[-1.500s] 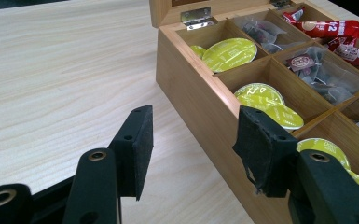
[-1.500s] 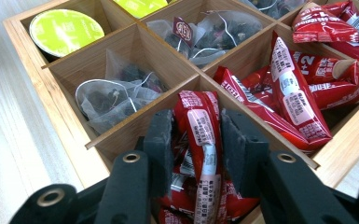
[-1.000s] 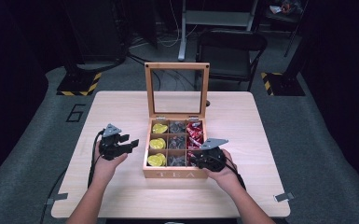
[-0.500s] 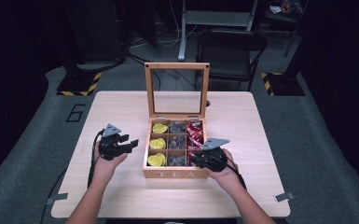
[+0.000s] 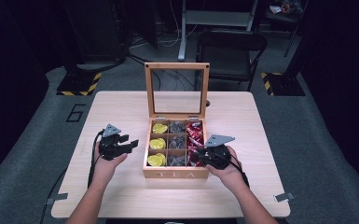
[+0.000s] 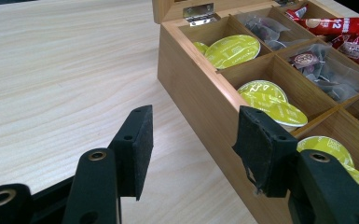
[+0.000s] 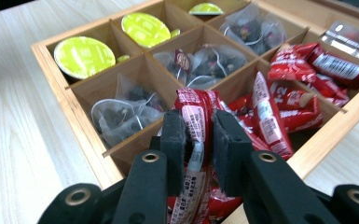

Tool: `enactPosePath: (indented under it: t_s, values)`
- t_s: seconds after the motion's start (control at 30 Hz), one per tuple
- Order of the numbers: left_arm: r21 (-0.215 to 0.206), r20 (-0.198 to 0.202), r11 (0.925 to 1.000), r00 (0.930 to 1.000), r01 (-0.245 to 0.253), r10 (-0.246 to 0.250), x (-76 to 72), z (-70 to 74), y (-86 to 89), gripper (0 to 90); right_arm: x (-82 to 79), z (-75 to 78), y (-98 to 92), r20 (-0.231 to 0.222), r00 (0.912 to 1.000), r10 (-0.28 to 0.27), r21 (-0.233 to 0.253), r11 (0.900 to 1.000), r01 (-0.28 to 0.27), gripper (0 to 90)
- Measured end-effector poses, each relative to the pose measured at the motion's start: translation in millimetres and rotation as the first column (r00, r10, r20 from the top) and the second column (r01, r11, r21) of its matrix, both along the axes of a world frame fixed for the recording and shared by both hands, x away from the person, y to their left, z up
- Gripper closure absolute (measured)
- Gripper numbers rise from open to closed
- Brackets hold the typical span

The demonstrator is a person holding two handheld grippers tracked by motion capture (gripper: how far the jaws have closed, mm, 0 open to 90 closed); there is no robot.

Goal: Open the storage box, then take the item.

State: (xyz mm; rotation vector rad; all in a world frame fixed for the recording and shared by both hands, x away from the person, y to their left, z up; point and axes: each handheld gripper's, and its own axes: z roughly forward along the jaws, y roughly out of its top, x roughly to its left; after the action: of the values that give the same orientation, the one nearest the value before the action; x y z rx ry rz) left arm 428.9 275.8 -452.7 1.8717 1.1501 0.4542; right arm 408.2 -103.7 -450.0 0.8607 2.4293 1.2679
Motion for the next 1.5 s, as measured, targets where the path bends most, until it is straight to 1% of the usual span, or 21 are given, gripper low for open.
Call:
enactPosePath:
  t_s: [0.17, 0.4, 0.43, 0.47, 0.53, 0.57, 0.6, 0.63, 0.67, 0.77, 0.83, 1.0, 1.07, 1.13, 1.17, 1.2, 1.4, 1.47, 1.5]
  values:
    - [-0.003, -0.001, 1.0, 1.0, -0.003, 0.003, 0.3, -0.5, 0.8, 46.5, -0.1, 5.2, -2.4, 0.016, 0.9999, 0.003, 0.006, 1.0, -0.003, 75.0]
    - [-0.006, -0.005, 0.9999, 0.9999, -0.009, 0.009, 0.4, -1.0, 0.8, 46.5, -2.0, 13.2, -5.6, 0.039, 0.9992, -0.008, 0.022, 1.0, 0.007, 74.9]
    - [-0.005, -0.005, 0.9999, 0.9999, -0.01, 0.01, 0.4, -1.0, 0.9, 46.5, -2.7, 14.0, -5.9, 0.037, 0.9992, -0.016, 0.027, 1.0, 0.015, 75.0]
    - [-0.005, 0.001, 0.9999, 0.9999, -0.014, 0.014, 0.4, -1.3, 0.7, 46.5, -2.6, 14.6, -6.7, 0.044, 0.999, -0.013, 0.025, 1.0, 0.012, 75.0]
    - [-0.005, 0.003, 0.9999, 0.9999, -0.013, 0.013, 0.7, -1.4, 1.0, 46.5, -3.2, 16.0, -7.7, 0.045, 0.9989, -0.012, 0.024, 1.0, 0.01, 74.9]
    - [-0.004, 0.001, 0.9999, 0.9999, -0.011, 0.011, 0.7, -1.2, 1.4, 46.5, -3.4, 16.6, -7.8, 0.048, 0.9987, -0.018, 0.031, 0.999, 0.017, 75.0]
    - [-0.002, -0.005, 1.0, 1.0, -0.007, 0.007, 0.7, -0.8, 1.9, 46.5, -3.6, 17.7, -8.6, 0.052, 0.9985, -0.013, 0.029, 1.0, 0.012, 75.0]
    - [-0.002, -0.004, 1.0, 1.0, -0.007, 0.007, 0.7, -0.8, 1.9, 46.5, -4.2, 18.7, -8.9, 0.055, 0.9982, -0.022, 0.032, 0.999, 0.021, 75.0]
    - [-0.003, -0.003, 1.0, 1.0, -0.008, 0.008, 0.6, -0.8, 1.8, 46.5, -3.9, 19.4, -9.6, 0.06, 0.998, -0.017, 0.03, 0.999, 0.015, 75.0]
    - [-0.003, -0.005, 1.0, 1.0, -0.006, 0.006, 0.6, -0.6, 2.1, 46.5, -4.9, 22.2, -11.2, 0.063, 0.9977, -0.025, 0.041, 0.999, 0.022, 75.0]
    - [-0.002, -0.005, 1.0, 1.0, -0.006, 0.006, 0.7, -0.6, 2.3, 46.5, -4.7, 23.5, -12.3, 0.072, 0.9971, -0.024, 0.039, 0.999, 0.022, 75.0]
    - [-0.007, -0.001, 0.9999, 0.9999, -0.011, 0.011, 0.9, -0.4, 2.7, 46.5, -6.2, 27.2, -14.6, 0.076, 0.9964, -0.037, 0.051, 0.998, 0.033, 75.0]
    - [-0.01, -0.002, 0.9999, 0.9999, -0.014, 0.014, 0.3, -0.3, 2.6, 46.5, -6.1, 28.6, -16.3, 0.082, 0.9961, -0.033, 0.049, 0.998, 0.029, 75.0]
    - [-0.009, -0.001, 0.9999, 1.0, -0.01, 0.01, 0.2, 0.6, 3.4, 46.5, -6.3, 29.6, -18.4, 0.081, 0.9959, -0.041, 0.055, 0.998, 0.036, 75.0]
    - [-0.012, 0.006, 0.9998, 0.9999, -0.016, 0.016, 0.3, 0.2, 2.9, 46.5, -6.2, 29.9, -19.6, 0.084, 0.9953, -0.048, 0.058, 0.997, 0.043, 75.0]
    - [-0.008, -0.001, 0.9999, 1.0, -0.01, 0.01, 0.1, 0.5, 3.4, 46.5, -6.2, 30.2, -21.4, 0.082, 0.9952, -0.054, 0.059, 0.997, 0.049, 75.0]
    - [-0.012, -0.001, 0.9998, 0.9999, -0.014, 0.014, 0.5, 0.4, 3.8, 46.5, -3.8, 31.5, -30.5, 0.081, 0.9932, -0.083, 0.076, 0.994, 0.077, 75.0]
    - [-0.011, 0.002, 0.9998, 0.9998, -0.019, 0.019, 0.5, -0.2, 4.0, 46.4, -2.7, 31.6, -33.6, 0.083, 0.9926, -0.089, 0.075, 0.994, 0.083, 75.0]
    - [-0.013, -0.003, 0.9997, 0.9998, -0.019, 0.019, 0.5, 0.0, 4.5, 46.4, -2.6, 31.6, -35.1, 0.081, 0.9922, -0.095, 0.076, 0.993, 0.089, 75.0]
